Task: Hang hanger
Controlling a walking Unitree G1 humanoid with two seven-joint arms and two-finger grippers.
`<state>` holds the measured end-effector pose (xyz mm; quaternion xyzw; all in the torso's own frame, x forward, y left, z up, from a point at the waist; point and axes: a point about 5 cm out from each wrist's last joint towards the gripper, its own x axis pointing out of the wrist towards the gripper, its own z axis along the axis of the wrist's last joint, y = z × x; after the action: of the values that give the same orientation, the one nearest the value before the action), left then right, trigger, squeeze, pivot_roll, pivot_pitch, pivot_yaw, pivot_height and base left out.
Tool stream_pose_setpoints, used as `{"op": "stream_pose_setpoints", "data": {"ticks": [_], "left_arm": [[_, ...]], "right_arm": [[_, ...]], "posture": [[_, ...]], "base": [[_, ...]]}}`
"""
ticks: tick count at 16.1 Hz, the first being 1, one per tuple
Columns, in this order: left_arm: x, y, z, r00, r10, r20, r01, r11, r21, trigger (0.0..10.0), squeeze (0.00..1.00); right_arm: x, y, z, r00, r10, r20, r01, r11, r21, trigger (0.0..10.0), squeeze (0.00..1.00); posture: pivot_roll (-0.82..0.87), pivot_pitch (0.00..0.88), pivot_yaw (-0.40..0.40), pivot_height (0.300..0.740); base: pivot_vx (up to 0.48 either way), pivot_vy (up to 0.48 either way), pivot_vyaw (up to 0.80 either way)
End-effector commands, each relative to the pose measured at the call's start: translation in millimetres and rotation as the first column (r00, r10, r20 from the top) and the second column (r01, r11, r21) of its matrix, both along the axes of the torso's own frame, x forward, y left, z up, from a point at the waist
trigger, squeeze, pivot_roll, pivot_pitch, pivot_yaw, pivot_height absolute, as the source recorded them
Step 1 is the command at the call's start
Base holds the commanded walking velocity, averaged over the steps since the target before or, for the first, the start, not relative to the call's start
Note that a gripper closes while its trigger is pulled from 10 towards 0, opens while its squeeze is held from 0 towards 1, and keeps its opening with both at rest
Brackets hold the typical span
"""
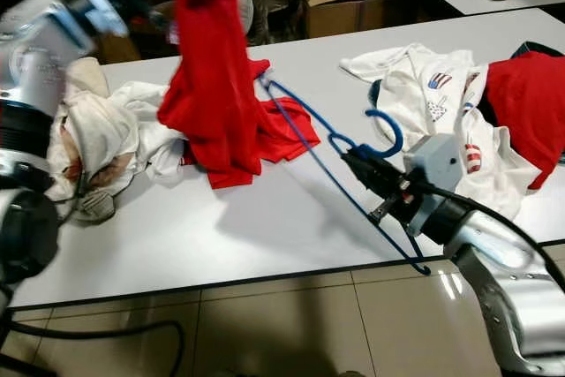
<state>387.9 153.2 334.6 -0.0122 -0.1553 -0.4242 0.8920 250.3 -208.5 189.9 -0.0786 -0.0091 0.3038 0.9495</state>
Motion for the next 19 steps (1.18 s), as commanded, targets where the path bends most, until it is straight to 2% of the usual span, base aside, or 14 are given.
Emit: {"op": "stream_pose_setpoints", "data": {"ticks": [1,2,3,4,5,6,7,8,11,14,16,17,19], "left_arm": [[0.4,-14.9,-27,0.998,-0.017,-0.053,0.023,0.992,0.127,0.0,0.00],[2.1,-25.2,-46,0.996,-0.005,-0.087,0.022,0.982,0.188,0.0,0.00],[2.9,-31.3,-57,0.994,0.003,-0.109,0.021,0.977,0.214,0.0,0.00],[-1.4,-54.2,-88,0.987,-0.028,-0.157,0.073,0.953,0.293,0.0,0.00],[-8.4,-76.2,-112,0.974,-0.071,-0.214,0.137,0.941,0.310,0.0,0.00],[-16.0,-98.5,-141,0.951,-0.073,-0.301,0.174,0.930,0.323,10.0,0.00],[-18.7,-104.0,-148,0.942,-0.085,-0.324,0.192,0.929,0.317,10.0,0.00],[-24.0,-111.8,-160,0.925,-0.107,-0.365,0.236,0.914,0.331,10.0,1.00],[-31.7,-118.7,-162,0.911,-0.155,-0.382,0.284,0.908,0.308,10.0,1.00],[-45.4,-121.5,-169,0.860,-0.217,-0.462,0.369,0.890,0.269,10.0,1.00],[-45.4,-105.4,-166,0.883,-0.181,-0.433,0.331,0.893,0.304,10.0,1.00],[-43.1,-92.1,-161,0.897,-0.142,-0.418,0.283,0.911,0.299,10.0,1.00],[-45.3,-67.7,-155,0.914,-0.103,-0.393,0.242,0.915,0.323,10.0,1.00]], "right_arm": [[14.1,-21.0,6,0.977,-0.207,0.044,0.208,0.978,-0.014,10.0,0.00],[19.6,-34.3,8,0.948,-0.313,0.054,0.313,0.950,0.005,10.0,0.00],[20.9,-39.9,9,0.934,-0.354,0.056,0.354,0.935,0.017,10.0,0.00],[21.2,-51.2,12,0.899,-0.432,0.072,0.431,0.902,0.031,10.0,0.00],[20.2,-56.8,14,0.879,-0.470,0.079,0.469,0.882,0.040,10.0,0.00],[18.2,-58.0,14,0.866,-0.493,0.082,0.490,0.870,0.052,10.0,0.00],[17.7,-57.2,14,0.865,-0.495,0.082,0.492,0.869,0.054,10.0,0.00],[15.6,-51.4,11,0.874,-0.480,0.078,0.478,0.877,0.049,10.0,0.00],[13.9,-40.5,6,0.887,-0.458,0.057,0.453,0.888,0.084,10.0,0.00],[15.3,-26.4,7,0.908,-0.415,0.054,0.406,0.905,0.127,10.0,0.00],[13.1,-13.8,7,0.939,-0.340,0.051,0.332,0.934,0.129,10.0,0.00],[11.1,-9.8,6,0.949,-0.311,0.046,0.304,0.945,0.121,10.0,0.00],[7.1,-3.4,3,0.966,-0.258,0.021,0.254,0.961,0.111,10.0,0.00]], "posture": [[-0.21,0.000,0.157,0.740],[-0.21,0.000,0.157,0.740],[-0.22,0.000,0.157,0.740],[-0.22,0.000,0.157,0.740],[-0.22,0.000,0.160,0.740],[-0.23,0.000,0.166,0.740],[-0.23,0.000,0.166,0.740],[-0.24,0.000,0.172,0.740],[-0.24,0.000,0.173,0.740],[-0.23,0.000,0.176,0.740],[-0.23,0.000,0.176,0.740],[-0.23,0.000,0.174,0.740],[-0.23,0.000,0.171,0.740]], "base": [[0.000,0.000,0.00],[0.000,0.000,0.00],[0.000,0.000,0.00],[0.000,0.000,0.00],[0.000,0.000,0.00],[0.000,0.000,0.00],[0.000,0.000,0.00],[0.000,0.000,0.00],[0.000,0.000,0.00],[0.000,0.000,0.00],[0.000,0.000,0.00],[0.000,0.000,0.00],[0.000,0.000,0.00]]}}
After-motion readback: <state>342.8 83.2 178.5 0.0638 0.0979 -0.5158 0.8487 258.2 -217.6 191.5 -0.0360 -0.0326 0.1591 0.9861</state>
